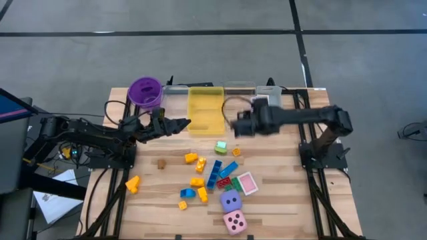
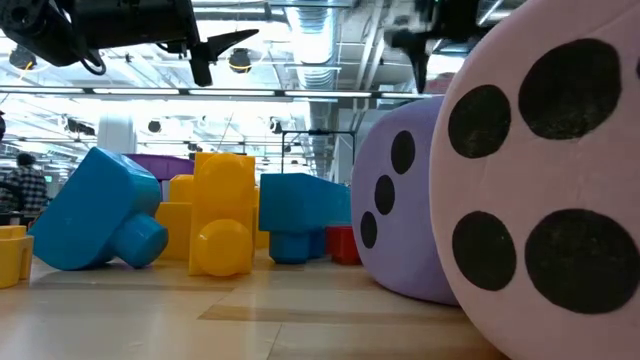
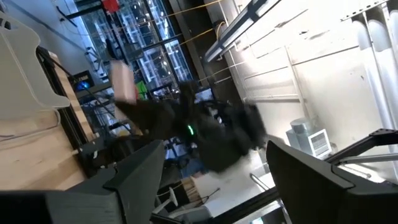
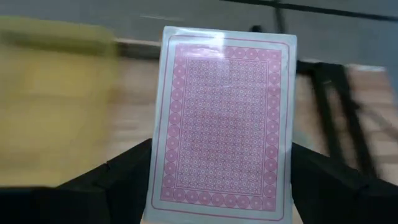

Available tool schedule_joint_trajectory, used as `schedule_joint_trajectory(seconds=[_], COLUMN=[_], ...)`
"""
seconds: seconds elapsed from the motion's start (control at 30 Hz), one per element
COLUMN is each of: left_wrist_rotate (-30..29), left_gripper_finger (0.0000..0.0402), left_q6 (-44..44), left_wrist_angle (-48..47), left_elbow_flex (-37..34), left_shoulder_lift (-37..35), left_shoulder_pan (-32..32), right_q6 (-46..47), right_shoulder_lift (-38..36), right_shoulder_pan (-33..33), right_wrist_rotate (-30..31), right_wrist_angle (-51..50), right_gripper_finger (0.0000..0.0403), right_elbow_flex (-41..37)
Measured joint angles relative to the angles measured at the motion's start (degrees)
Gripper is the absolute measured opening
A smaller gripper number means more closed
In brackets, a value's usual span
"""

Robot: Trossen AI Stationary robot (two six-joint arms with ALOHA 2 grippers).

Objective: Pick & Place Toys
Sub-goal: Put the pink deck of cards into the gray bin

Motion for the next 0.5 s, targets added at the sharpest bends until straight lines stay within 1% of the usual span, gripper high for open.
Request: schedule_joint_trajectory(seconds=[0.13,0.3,0.4,0.5], left_wrist_rotate=[3.2,8.77,11.22,11.85], left_gripper_finger=[0.0278,0.0278,0.0278,0.0278], left_q6=[0.04,0.02,0.01,0.0], left_wrist_angle=[0.58,0.86,1.55,1.48], left_elbow_flex=[0.0,0.0,0.0,0.0], left_shoulder_lift=[0.0,-0.02,-0.02,-0.02], left_shoulder_pan=[0.18,0.16,0.16,0.16], right_q6=[-8.95,-20.06,-26.53,-29.4], right_shoulder_lift=[-0.15,-0.02,-0.02,-0.02], right_shoulder_pan=[-8.67,-19.34,-24.6,-28.29], right_wrist_rotate=[-1.62,-4.3,-8.1,-11.65], right_wrist_angle=[1.55,3.26,6.16,6.69], right_gripper_finger=[0.031,0.031,0.031,0.0312], right_elbow_flex=[0.03,-0.07,-0.07,-0.07])
